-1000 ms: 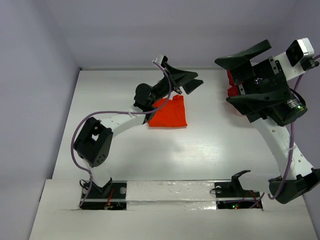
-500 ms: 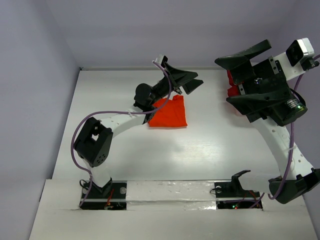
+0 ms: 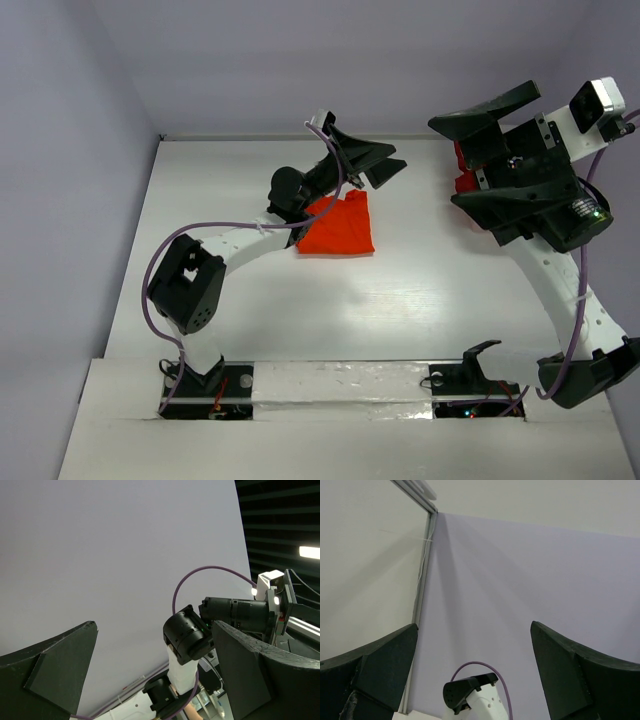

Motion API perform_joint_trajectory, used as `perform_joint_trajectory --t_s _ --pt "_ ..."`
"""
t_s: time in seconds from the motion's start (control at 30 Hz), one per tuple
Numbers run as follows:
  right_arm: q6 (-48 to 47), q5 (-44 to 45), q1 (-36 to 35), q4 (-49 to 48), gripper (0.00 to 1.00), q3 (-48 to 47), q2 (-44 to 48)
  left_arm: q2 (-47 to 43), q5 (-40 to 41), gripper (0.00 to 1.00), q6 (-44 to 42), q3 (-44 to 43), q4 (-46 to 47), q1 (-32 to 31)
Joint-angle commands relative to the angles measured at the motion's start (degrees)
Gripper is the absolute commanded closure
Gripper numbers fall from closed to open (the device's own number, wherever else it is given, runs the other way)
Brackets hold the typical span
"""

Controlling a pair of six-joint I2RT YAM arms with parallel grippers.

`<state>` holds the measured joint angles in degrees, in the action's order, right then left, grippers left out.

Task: Fold and stack the t-shirts
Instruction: Smooth out wrinkles on the folded tshirt

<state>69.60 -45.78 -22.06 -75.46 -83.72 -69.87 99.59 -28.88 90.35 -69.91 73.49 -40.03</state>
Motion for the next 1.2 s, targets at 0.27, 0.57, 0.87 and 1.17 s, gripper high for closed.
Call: perform_joint_trajectory --t_s 0.27,0.57,0.87,1.17 --pt "-0.87 1.04 0.44 -1.27 0.00 0.31 1.49 -0.36 -0.47 0.01 0.09 -1.99 26.88 -0.14" --pt "-0.96 1.31 0.44 -1.36 0.00 0.40 1.75 -0.45 -0.65 0.01 0.01 -2.42 26.44 -0.14" --pt "-0.96 1.31 0.44 -1.36 0.00 0.75 1.84 -0.45 -0.56 0.01 0.09 -2.07 26.61 -0.14" --pt "-0.96 1.31 0.44 -1.36 0.00 0.93 2.01 -0.36 -0.56 0.01 0.18 -2.07 26.79 -0.14"
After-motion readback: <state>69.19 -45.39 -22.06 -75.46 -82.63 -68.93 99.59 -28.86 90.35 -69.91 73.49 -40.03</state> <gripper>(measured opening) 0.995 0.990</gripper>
